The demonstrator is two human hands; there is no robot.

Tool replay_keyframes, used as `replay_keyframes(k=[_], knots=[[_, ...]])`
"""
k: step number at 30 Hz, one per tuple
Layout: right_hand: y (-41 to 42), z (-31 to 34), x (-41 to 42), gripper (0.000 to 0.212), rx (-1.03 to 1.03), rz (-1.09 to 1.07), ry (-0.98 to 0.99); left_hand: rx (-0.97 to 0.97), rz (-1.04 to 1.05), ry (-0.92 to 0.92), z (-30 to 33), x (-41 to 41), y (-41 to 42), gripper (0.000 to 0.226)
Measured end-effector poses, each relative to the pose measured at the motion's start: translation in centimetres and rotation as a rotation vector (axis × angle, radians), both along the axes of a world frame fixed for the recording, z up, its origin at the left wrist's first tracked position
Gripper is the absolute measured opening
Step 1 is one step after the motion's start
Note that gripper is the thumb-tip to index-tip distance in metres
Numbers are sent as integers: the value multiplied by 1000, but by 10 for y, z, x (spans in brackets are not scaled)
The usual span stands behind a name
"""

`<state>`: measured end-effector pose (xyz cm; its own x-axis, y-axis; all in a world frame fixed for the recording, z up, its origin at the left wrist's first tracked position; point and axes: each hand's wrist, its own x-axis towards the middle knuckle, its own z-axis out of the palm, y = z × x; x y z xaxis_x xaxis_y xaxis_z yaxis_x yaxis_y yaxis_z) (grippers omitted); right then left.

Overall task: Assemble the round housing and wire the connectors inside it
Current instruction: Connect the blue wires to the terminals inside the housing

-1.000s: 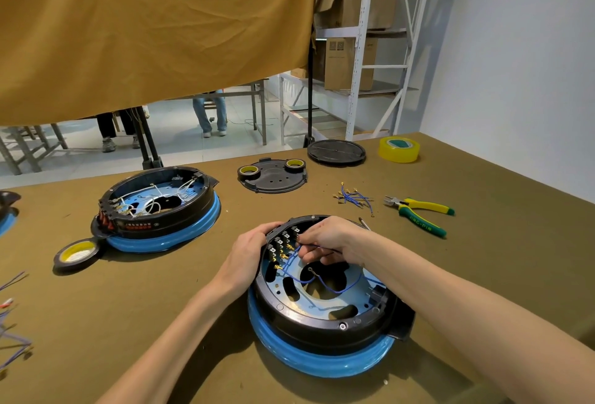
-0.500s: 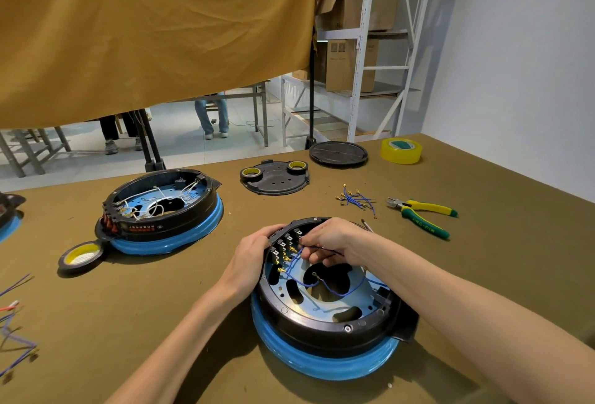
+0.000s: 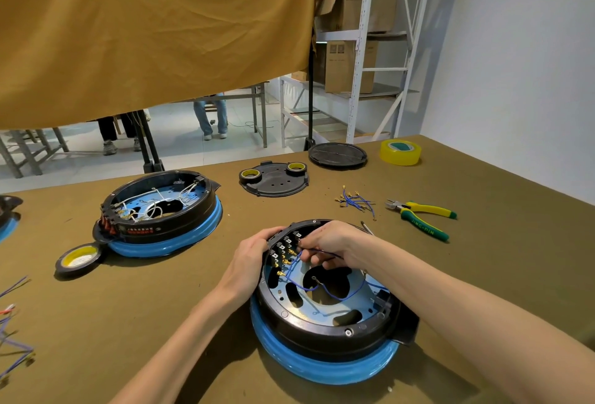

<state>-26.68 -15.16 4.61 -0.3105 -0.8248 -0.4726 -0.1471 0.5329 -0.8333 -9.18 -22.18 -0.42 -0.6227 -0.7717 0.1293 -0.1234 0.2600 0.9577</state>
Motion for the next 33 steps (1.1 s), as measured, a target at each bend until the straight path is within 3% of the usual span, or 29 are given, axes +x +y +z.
replay_keyframes(k=[7,8,11,13,19,33], knots=[[13,12,-6,22,-83,68,99,51,44,59,0,-1,6,42],[17,15,-8,21,-116,94,213,52,46,59,0,-2,6,42],[25,20,-7,19,-254,202,796,48,51,67,-1,-1,5,41],[28,18,3,19,-331,179,908,49,41,73,-1,0,4,40],[19,1,23,18,-241,207,937,61,11,85,0,2,4,41],[18,-9,28,18,-260,206,1023,70,70,126,-1,5,5,35]])
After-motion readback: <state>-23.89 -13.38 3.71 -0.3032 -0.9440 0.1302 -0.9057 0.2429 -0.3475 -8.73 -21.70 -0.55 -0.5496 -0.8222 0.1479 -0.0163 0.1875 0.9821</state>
